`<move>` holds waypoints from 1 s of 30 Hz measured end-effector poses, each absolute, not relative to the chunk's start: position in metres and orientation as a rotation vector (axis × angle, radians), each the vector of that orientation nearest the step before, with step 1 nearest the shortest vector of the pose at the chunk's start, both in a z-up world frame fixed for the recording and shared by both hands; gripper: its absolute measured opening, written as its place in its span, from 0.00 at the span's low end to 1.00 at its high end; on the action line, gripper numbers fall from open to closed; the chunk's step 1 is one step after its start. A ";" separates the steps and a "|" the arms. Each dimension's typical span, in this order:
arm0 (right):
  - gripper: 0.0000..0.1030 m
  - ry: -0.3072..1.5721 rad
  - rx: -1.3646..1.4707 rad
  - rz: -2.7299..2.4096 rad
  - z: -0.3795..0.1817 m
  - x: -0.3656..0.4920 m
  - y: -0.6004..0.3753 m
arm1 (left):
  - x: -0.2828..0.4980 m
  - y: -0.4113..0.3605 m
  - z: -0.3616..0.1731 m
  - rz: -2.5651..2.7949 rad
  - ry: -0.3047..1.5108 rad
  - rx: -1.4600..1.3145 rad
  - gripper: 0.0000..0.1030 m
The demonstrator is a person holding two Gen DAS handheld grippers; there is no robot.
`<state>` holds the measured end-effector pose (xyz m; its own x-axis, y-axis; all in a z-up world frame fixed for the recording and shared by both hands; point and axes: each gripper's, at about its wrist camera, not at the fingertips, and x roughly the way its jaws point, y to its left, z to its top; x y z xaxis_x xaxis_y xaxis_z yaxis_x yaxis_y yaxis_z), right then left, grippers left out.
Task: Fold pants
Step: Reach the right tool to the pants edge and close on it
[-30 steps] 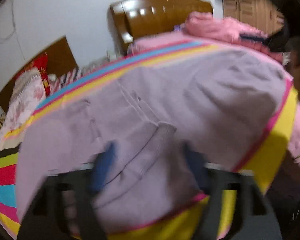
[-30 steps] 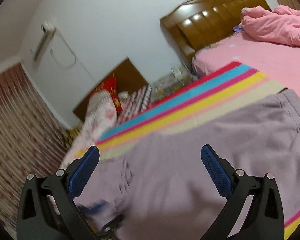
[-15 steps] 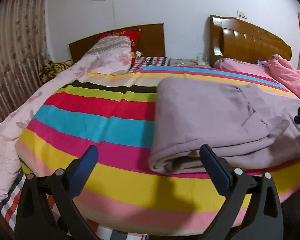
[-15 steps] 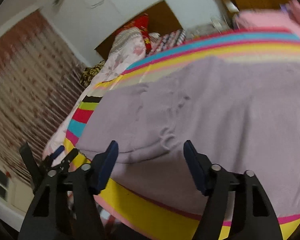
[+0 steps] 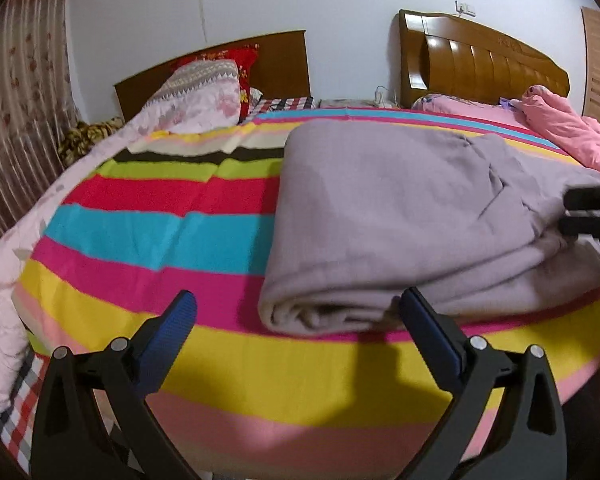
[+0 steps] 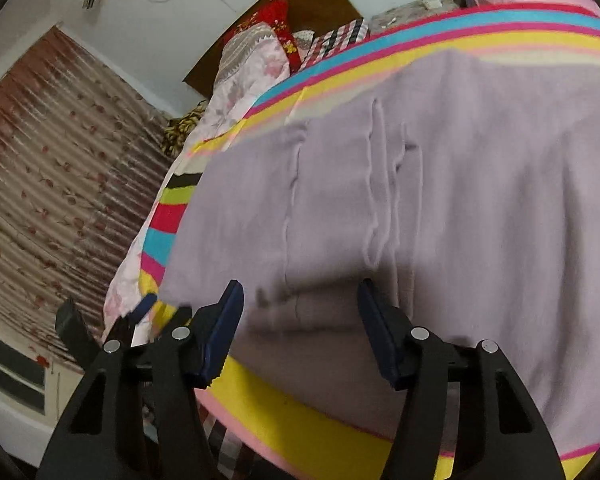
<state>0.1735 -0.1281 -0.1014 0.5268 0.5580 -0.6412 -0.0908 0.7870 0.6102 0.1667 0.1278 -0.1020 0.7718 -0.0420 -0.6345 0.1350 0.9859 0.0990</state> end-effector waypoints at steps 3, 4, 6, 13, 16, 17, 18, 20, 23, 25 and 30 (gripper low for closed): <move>0.43 0.953 0.570 0.378 -0.107 0.182 -0.125 | 0.164 0.133 -0.103 -0.079 0.682 0.145 0.99; 0.23 0.952 0.562 0.362 -0.108 0.183 -0.123 | 0.162 0.135 -0.102 -0.068 0.677 0.150 0.99; 0.09 0.914 0.551 0.362 -0.099 0.178 -0.120 | 0.158 0.140 -0.098 -0.041 0.661 0.162 0.99; 0.09 0.863 0.482 0.357 -0.075 0.149 -0.117 | 0.153 0.158 -0.088 -0.006 0.627 0.113 0.99; 0.09 0.964 0.531 0.323 -0.115 0.161 -0.123 | 0.158 0.156 -0.091 -0.010 0.637 0.102 0.99; 0.07 0.957 0.555 0.328 -0.118 0.161 -0.125 | 0.159 0.154 -0.091 -0.011 0.637 0.109 0.99; 0.07 0.956 0.557 0.332 -0.118 0.161 -0.126 | 0.159 0.152 -0.090 -0.010 0.633 0.123 0.99; 0.07 0.952 0.521 0.331 -0.112 0.160 -0.124 | 0.157 0.147 -0.084 -0.002 0.610 0.163 0.99; 0.17 0.966 0.489 0.329 -0.107 0.160 -0.125 | 0.154 0.152 -0.069 -0.007 0.569 0.116 0.99; 0.32 0.954 0.487 0.333 -0.099 0.154 -0.129 | 0.156 0.160 -0.058 -0.014 0.543 0.046 0.99; 0.81 0.878 0.483 0.297 -0.078 0.137 -0.149 | 0.177 0.163 -0.048 -0.037 0.547 -0.018 0.99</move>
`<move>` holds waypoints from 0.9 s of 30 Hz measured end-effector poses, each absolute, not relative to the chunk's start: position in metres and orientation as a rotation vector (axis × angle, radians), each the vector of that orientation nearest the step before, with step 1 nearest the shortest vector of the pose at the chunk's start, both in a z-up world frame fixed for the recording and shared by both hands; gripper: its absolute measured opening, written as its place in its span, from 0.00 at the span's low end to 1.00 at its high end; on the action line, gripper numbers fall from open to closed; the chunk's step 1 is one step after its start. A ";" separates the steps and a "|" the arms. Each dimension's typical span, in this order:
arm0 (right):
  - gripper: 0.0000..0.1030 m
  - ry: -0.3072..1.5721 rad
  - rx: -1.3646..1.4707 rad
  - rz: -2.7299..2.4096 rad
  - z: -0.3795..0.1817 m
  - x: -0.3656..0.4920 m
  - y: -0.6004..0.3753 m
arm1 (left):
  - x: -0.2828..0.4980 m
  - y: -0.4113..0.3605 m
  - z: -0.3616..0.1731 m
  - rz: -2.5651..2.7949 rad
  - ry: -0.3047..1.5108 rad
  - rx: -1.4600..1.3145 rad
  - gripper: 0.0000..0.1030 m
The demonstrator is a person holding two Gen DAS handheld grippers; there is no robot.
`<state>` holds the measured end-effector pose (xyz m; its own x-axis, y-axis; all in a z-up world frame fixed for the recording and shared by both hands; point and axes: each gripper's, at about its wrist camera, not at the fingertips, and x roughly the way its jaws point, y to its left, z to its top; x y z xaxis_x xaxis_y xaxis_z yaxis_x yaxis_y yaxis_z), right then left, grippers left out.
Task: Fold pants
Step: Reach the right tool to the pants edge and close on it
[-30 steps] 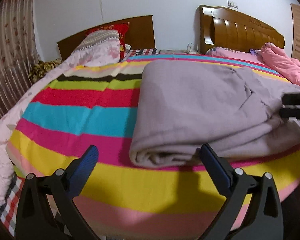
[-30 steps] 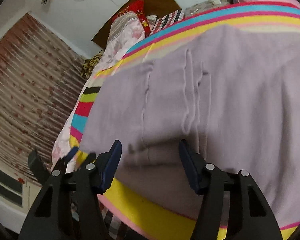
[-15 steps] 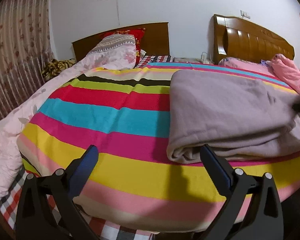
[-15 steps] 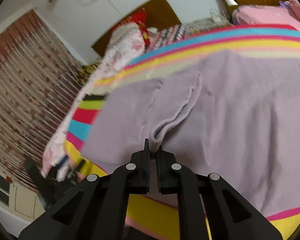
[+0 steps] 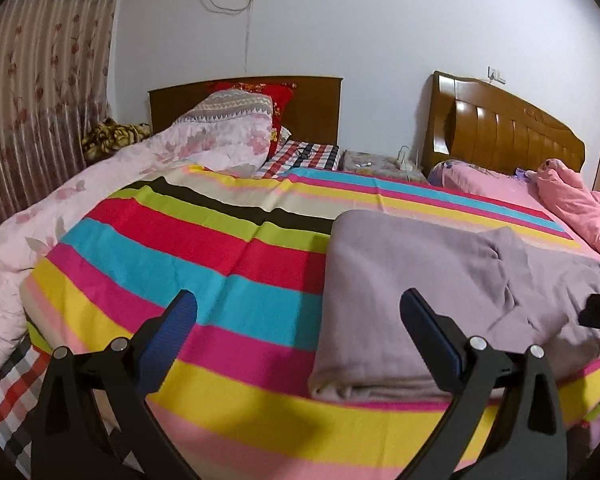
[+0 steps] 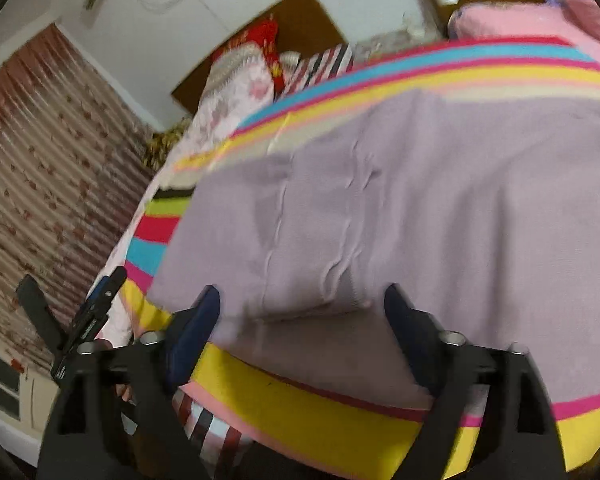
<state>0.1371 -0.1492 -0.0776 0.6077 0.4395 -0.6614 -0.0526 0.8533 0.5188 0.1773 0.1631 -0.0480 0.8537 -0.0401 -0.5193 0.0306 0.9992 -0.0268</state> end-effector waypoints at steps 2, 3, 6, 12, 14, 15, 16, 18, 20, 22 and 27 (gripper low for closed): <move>0.77 0.925 0.463 0.273 -0.083 0.145 -0.153 | 0.193 0.153 -0.057 -0.041 0.591 0.023 0.99; 0.74 0.967 0.466 0.280 -0.089 0.150 -0.152 | 0.203 0.144 -0.066 -0.034 0.628 0.062 0.99; 0.67 1.054 0.448 0.318 -0.106 0.164 -0.141 | 0.221 0.124 -0.093 -0.030 0.739 0.170 0.98; 0.66 1.055 0.437 0.373 -0.107 0.184 -0.127 | 0.232 0.137 -0.098 -0.070 0.817 0.063 0.98; 0.61 1.050 0.516 0.366 -0.110 0.192 -0.136 | 0.233 0.142 -0.101 -0.090 0.828 0.024 0.98; 0.58 1.047 0.551 0.368 -0.111 0.192 -0.141 | 0.233 0.145 -0.102 -0.098 0.830 0.005 0.99; 0.54 1.044 0.572 0.373 -0.112 0.193 -0.142 | 0.233 0.145 -0.102 -0.101 0.830 -0.001 0.98; 0.47 1.038 0.563 0.381 -0.114 0.193 -0.145 | 0.231 0.145 -0.103 -0.100 0.824 -0.007 0.99; 0.38 1.042 0.531 0.423 -0.114 0.189 -0.143 | 0.231 0.144 -0.104 -0.093 0.815 0.001 0.99; 0.18 1.031 0.484 0.446 -0.113 0.186 -0.138 | 0.229 0.143 -0.103 -0.089 0.810 0.001 0.99; 0.12 0.961 0.489 0.436 -0.098 0.182 -0.139 | 0.209 0.146 -0.088 -0.055 0.706 -0.003 0.98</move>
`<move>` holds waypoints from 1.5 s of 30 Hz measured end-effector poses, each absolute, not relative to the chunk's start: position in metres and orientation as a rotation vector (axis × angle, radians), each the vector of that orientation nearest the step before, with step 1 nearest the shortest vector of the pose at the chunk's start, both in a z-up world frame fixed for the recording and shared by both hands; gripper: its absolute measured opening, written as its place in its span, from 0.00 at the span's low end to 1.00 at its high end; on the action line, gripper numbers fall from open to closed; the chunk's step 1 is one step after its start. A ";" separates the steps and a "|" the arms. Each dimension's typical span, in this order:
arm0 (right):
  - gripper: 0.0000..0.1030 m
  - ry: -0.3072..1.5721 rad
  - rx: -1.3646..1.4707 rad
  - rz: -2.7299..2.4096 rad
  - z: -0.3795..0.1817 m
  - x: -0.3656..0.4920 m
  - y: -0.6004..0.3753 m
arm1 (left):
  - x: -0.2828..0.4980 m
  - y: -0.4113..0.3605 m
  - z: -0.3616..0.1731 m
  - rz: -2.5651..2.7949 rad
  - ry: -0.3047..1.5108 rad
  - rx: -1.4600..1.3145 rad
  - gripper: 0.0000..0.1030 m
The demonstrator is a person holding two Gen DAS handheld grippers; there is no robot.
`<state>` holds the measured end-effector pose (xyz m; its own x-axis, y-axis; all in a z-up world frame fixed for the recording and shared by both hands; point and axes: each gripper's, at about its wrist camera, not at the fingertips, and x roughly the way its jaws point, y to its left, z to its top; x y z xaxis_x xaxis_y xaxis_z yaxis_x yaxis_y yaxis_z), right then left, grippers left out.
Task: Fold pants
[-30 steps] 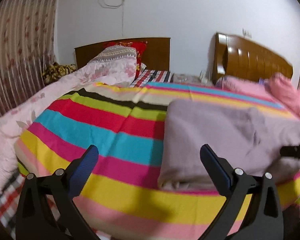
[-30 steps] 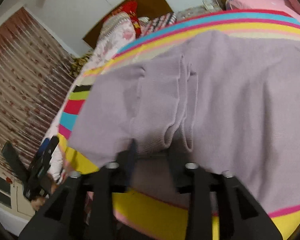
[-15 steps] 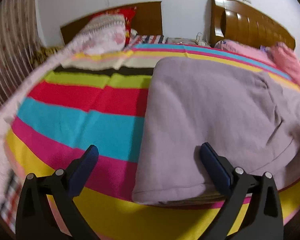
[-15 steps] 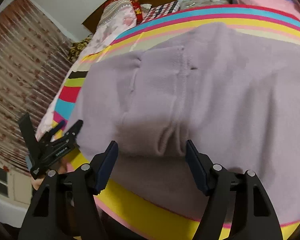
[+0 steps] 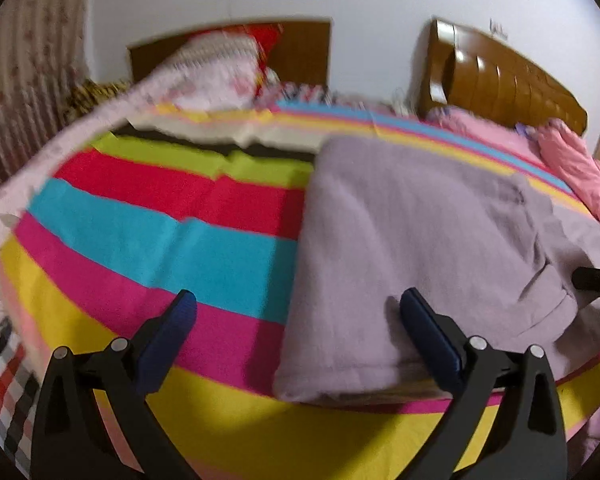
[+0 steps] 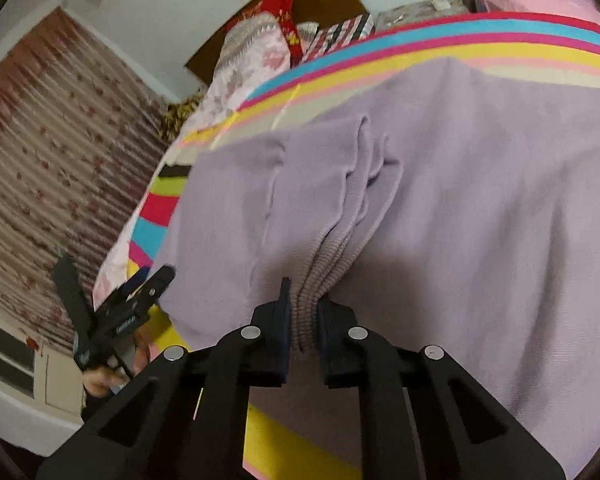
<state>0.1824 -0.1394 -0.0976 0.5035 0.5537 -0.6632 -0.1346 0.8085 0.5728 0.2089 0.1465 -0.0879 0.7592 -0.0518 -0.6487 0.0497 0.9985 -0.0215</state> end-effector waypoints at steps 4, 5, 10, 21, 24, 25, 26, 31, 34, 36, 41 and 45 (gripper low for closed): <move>0.12 0.894 0.489 0.460 -0.069 0.185 -0.134 | 0.170 0.136 -0.066 -0.163 0.614 0.037 0.98; 0.12 0.871 0.491 0.476 -0.058 0.190 -0.131 | 0.167 0.130 -0.067 -0.168 0.622 0.063 0.98; 0.12 0.800 0.428 0.537 -0.003 0.222 -0.103 | 0.171 0.106 -0.085 -0.118 0.677 0.182 0.98; 0.12 0.571 0.245 0.668 0.128 0.249 -0.026 | 0.205 0.150 -0.075 0.052 0.692 0.050 0.99; 0.12 0.559 0.269 0.684 0.127 0.244 -0.034 | 0.207 0.163 -0.080 0.044 0.718 0.021 0.99; 0.12 0.558 0.276 0.675 0.120 0.241 -0.041 | 0.208 0.168 -0.081 0.039 0.725 -0.006 0.99; 0.12 0.564 0.282 0.640 0.105 0.232 -0.054 | 0.209 0.172 -0.083 0.039 0.730 -0.032 0.99; 0.12 0.711 0.382 0.447 -0.002 0.182 -0.124 | 0.212 0.192 -0.105 -0.005 0.772 -0.105 0.99; 0.12 0.918 0.456 0.335 -0.088 0.169 -0.152 | 0.213 0.182 -0.108 -0.022 0.766 -0.019 0.99; 0.12 0.933 0.450 0.325 -0.113 0.162 -0.150 | 0.214 0.181 -0.108 -0.024 0.766 -0.018 0.99; 0.12 0.910 0.408 0.321 -0.108 0.169 -0.145 | 0.213 0.183 -0.108 -0.018 0.768 -0.019 0.99; 0.12 0.912 0.463 0.342 -0.113 0.169 -0.150 | 0.214 0.181 -0.109 -0.004 0.760 -0.025 0.99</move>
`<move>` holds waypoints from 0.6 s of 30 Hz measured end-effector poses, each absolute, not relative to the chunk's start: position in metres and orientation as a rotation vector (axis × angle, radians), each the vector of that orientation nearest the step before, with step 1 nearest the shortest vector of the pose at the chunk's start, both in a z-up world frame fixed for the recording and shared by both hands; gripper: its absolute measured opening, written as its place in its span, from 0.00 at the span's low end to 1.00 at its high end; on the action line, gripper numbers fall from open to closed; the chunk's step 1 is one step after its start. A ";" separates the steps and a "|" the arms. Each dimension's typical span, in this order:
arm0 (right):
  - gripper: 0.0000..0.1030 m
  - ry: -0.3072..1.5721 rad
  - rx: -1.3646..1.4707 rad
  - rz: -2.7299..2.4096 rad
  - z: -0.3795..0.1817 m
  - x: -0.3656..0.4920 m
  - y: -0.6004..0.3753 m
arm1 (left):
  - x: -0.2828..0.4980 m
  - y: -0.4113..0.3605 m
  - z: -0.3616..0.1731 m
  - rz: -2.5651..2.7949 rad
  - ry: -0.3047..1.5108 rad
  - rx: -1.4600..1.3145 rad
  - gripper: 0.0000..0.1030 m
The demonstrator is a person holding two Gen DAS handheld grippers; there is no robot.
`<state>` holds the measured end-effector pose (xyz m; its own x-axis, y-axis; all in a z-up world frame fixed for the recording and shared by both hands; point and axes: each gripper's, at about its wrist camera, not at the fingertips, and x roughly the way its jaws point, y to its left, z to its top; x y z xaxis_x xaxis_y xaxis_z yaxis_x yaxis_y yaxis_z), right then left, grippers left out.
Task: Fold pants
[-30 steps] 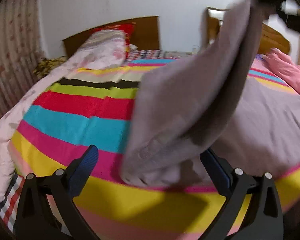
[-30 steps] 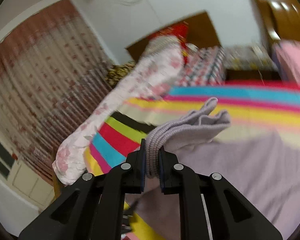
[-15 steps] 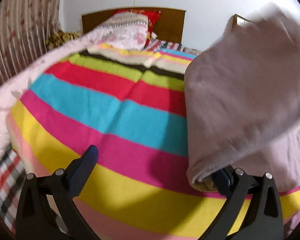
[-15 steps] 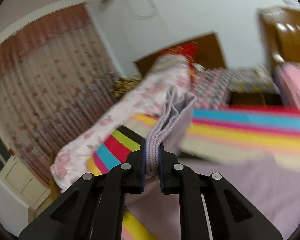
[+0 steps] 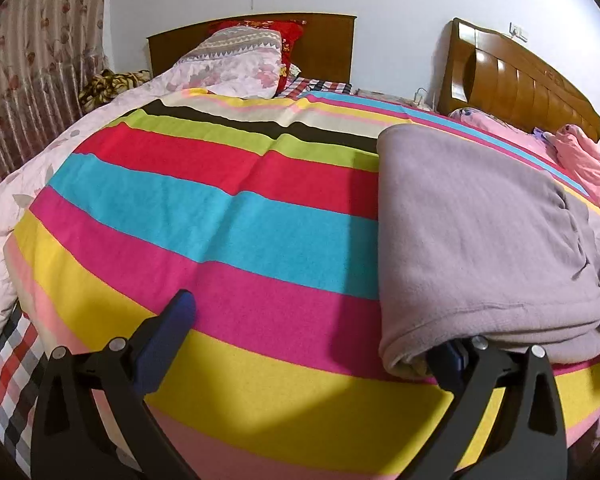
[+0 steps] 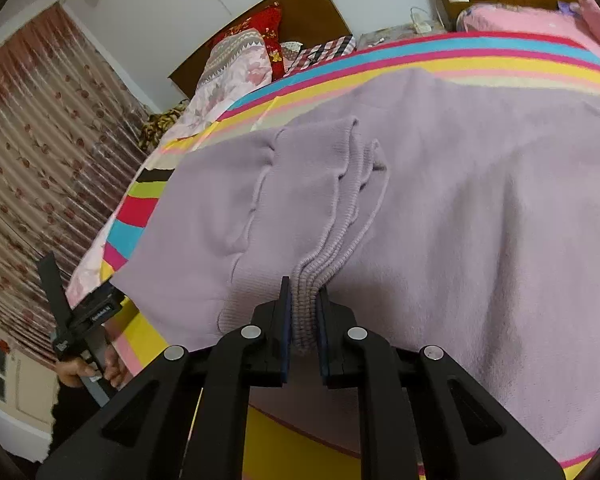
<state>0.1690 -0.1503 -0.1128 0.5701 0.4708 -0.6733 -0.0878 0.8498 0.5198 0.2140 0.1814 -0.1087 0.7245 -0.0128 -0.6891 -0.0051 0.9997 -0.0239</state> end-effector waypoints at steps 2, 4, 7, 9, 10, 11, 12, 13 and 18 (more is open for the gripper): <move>0.12 0.908 0.461 0.340 -0.111 0.165 -0.149 | 0.207 0.178 -0.109 0.004 0.752 -0.027 0.99; 0.12 0.903 0.455 0.339 -0.112 0.161 -0.152 | 0.207 0.177 -0.108 0.005 0.751 -0.027 0.99; 0.12 0.900 0.486 0.349 -0.115 0.160 -0.156 | 0.206 0.177 -0.108 0.003 0.750 -0.024 0.99; 0.12 0.897 0.507 0.357 -0.117 0.159 -0.159 | 0.207 0.177 -0.108 0.002 0.749 -0.024 0.99; 0.12 0.895 0.513 0.360 -0.117 0.158 -0.160 | 0.207 0.177 -0.108 0.002 0.747 -0.024 0.99; 0.12 0.894 0.515 0.362 -0.116 0.158 -0.160 | 0.208 0.178 -0.108 0.002 0.747 -0.024 0.99; 0.12 0.893 0.514 0.364 -0.116 0.157 -0.160 | 0.208 0.178 -0.108 0.003 0.748 -0.024 0.99; 0.12 0.893 0.515 0.366 -0.117 0.157 -0.160 | 0.208 0.178 -0.108 0.003 0.748 -0.024 0.99; 0.12 0.895 0.524 0.372 -0.118 0.157 -0.163 | 0.208 0.178 -0.108 0.003 0.748 -0.025 0.99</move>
